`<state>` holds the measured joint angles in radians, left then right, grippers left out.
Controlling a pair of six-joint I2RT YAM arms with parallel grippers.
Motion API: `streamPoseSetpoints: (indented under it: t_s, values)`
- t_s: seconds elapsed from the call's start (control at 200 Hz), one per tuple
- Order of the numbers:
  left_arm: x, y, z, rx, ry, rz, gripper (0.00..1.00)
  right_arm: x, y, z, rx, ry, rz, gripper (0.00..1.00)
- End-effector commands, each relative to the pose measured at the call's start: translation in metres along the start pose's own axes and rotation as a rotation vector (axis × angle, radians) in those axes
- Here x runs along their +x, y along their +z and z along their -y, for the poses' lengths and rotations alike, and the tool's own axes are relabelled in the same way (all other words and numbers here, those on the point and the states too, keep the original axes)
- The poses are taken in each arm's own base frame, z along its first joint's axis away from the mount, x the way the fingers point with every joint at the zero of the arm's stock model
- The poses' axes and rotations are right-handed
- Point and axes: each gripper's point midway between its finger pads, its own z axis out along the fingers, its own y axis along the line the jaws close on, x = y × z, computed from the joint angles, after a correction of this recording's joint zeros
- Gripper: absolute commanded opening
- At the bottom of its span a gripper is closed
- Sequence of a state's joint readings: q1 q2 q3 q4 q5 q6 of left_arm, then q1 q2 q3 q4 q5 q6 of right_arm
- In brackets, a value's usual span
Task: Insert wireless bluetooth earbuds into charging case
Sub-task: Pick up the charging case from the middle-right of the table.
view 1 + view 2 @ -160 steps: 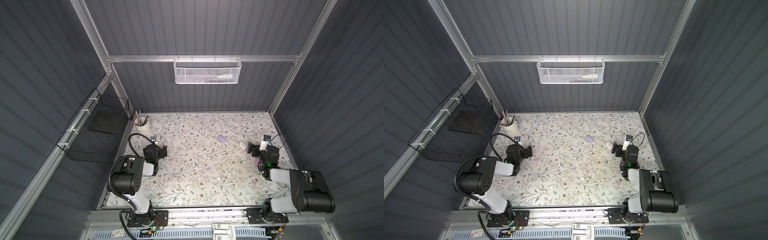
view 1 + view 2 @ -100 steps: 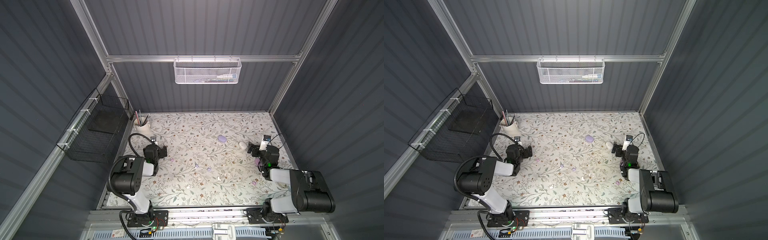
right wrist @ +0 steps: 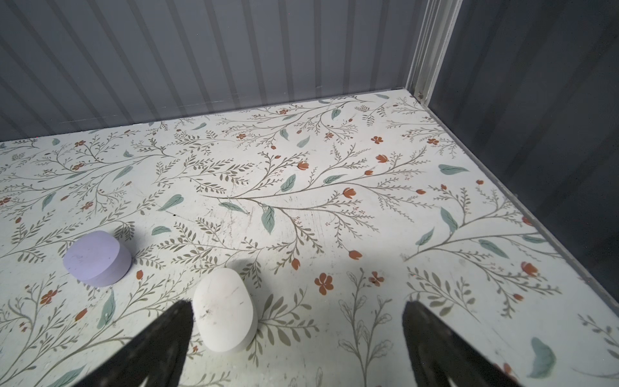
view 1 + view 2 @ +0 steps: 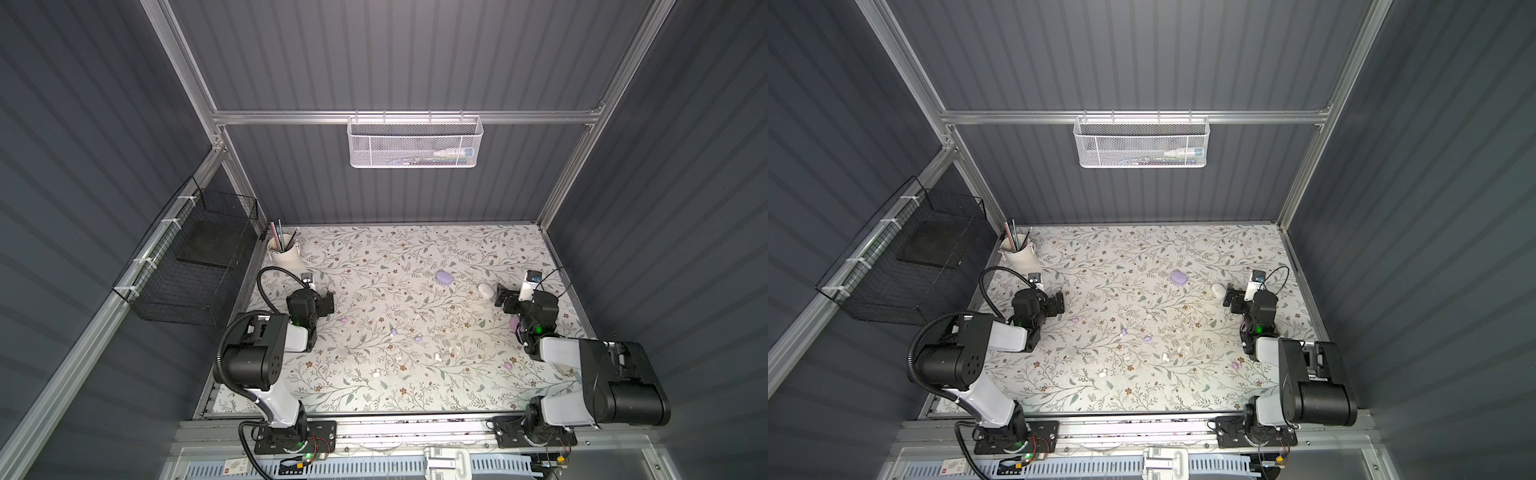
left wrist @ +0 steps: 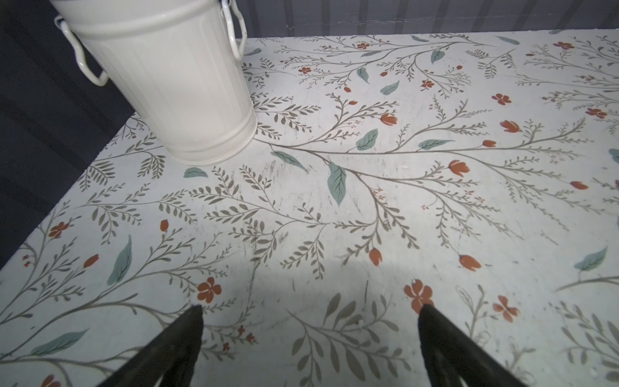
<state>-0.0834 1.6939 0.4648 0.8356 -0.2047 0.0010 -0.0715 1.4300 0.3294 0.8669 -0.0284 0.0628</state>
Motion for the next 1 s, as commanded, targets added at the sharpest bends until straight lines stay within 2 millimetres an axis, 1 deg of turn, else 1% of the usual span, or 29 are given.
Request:
streamPoseSetpoints:
  t_s: [0.0, 0.015, 0.035, 0.05, 0.055, 0.075, 0.09, 0.095, 0.11, 0.12, 0.125, 0.135, 0.14, 0.15, 0.165, 0.21, 0.24, 0.315, 0.33, 0.345, 0.4, 0.425, 0.485, 0.525, 0.6, 0.69, 0.77, 0.876, 0.991]
  values:
    - [-0.012, 0.004, 0.000, 0.006, 0.008, 0.035, 1.00, -0.015, 0.002, -0.001, -0.011, -0.009, 0.045, 0.99]
    - [-0.012, 0.004, 0.000, 0.007, 0.008, 0.038, 1.00, -0.019, 0.001, -0.002, -0.014, -0.011, 0.062, 0.99]
    - [-0.021, 0.004, 0.000, 0.007, 0.011, 0.061, 1.00, -0.028, -0.001, -0.004, -0.018, -0.013, 0.081, 0.99]
    - [-0.021, 0.004, 0.000, 0.009, 0.020, 0.035, 1.00, -0.025, -0.002, -0.005, -0.022, -0.017, 0.051, 0.99]
    - [-0.023, 0.005, 0.001, 0.013, 0.023, 0.029, 1.00, -0.031, -0.003, -0.007, -0.024, -0.020, 0.062, 0.99]
    - [-0.027, 0.005, 0.006, 0.036, 0.037, -0.018, 1.00, -0.030, -0.006, -0.007, -0.011, -0.016, 0.006, 0.99]
    - [-0.031, 0.005, 0.008, 0.051, 0.039, -0.057, 1.00, -0.036, -0.009, -0.004, 0.012, 0.004, -0.024, 0.99]
    - [-0.036, 0.005, 0.009, 0.054, 0.037, -0.054, 1.00, -0.041, -0.010, -0.004, 0.020, 0.012, -0.023, 0.99]
    - [-0.039, 0.005, 0.009, 0.056, 0.038, -0.087, 1.00, -0.042, -0.014, 0.000, 0.050, 0.040, -0.073, 0.99]
    - [-0.042, 0.005, 0.009, 0.057, 0.036, -0.102, 1.00, -0.048, -0.016, 0.003, 0.071, 0.052, -0.080, 0.99]
    - [-0.043, 0.005, 0.009, 0.057, 0.036, -0.110, 1.00, -0.043, -0.017, 0.005, 0.083, 0.061, -0.105, 0.99]
    - [-0.049, 0.006, 0.009, 0.057, 0.034, -0.113, 1.00, -0.042, -0.020, 0.008, 0.103, 0.072, -0.137, 0.99]
    - [-0.049, 0.006, 0.009, 0.057, 0.035, -0.125, 1.00, -0.048, -0.020, 0.008, 0.108, 0.076, -0.132, 0.99]
    - [-0.051, 0.005, 0.010, 0.059, 0.037, -0.142, 1.00, -0.050, -0.022, 0.010, 0.120, 0.082, -0.146, 0.99]
    - [-0.054, 0.005, 0.011, 0.065, 0.037, -0.159, 1.00, -0.045, -0.027, 0.012, 0.135, 0.082, -0.200, 0.99]
    - [-0.064, 0.004, 0.013, 0.076, 0.040, -0.193, 1.00, -0.047, -0.037, 0.014, 0.160, 0.093, -0.266, 0.99]
    - [-0.070, 0.002, 0.014, 0.083, 0.033, -0.201, 1.00, -0.042, -0.046, 0.018, 0.190, 0.109, -0.316, 0.99]
    - [-0.081, -0.002, 0.019, 0.107, -0.007, -0.216, 1.00, -0.023, -0.066, 0.026, 0.265, 0.175, -0.451, 0.99]
    - [-0.084, -0.002, 0.021, 0.115, -0.012, -0.219, 1.00, -0.017, -0.073, 0.027, 0.281, 0.195, -0.494, 0.99]
    - [-0.085, -0.003, 0.023, 0.123, -0.017, -0.227, 1.00, -0.016, -0.078, 0.027, 0.287, 0.219, -0.521, 0.99]
    - [-0.088, -0.005, 0.030, 0.141, -0.025, -0.265, 1.00, -0.004, -0.097, 0.023, 0.288, 0.303, -0.656, 0.99]
    - [-0.088, -0.006, 0.033, 0.151, -0.022, -0.284, 1.00, -0.005, -0.104, 0.019, 0.278, 0.345, -0.696, 0.99]
    - [-0.090, -0.010, 0.041, 0.173, -0.013, -0.306, 1.00, 0.001, -0.123, 0.009, 0.269, 0.439, -0.802, 0.99]
    - [-0.091, -0.013, 0.046, 0.188, -0.007, -0.312, 1.00, 0.003, -0.133, 0.002, 0.257, 0.499, -0.856, 0.99]
    - [-0.095, -0.018, 0.054, 0.228, -0.008, -0.314, 1.00, 0.009, -0.147, -0.006, 0.257, 0.623, -0.934, 0.99]
    - [-0.100, -0.023, 0.062, 0.274, -0.011, -0.312, 1.00, 0.014, -0.151, -0.010, 0.245, 0.748, -0.998, 0.99]
    - [-0.102, -0.025, 0.070, 0.310, 0.001, -0.310, 1.00, 0.020, -0.146, -0.007, 0.258, 0.767, -1.051, 0.99]
    - [-0.103, -0.027, 0.079, 0.344, 0.024, -0.308, 1.00, 0.028, -0.134, 0.000, 0.284, 0.785, -1.107, 0.99]
    - [-0.104, -0.030, 0.088, 0.368, 0.046, -0.303, 1.00, 0.031, -0.115, 0.006, 0.307, 0.826, -1.089, 0.99]
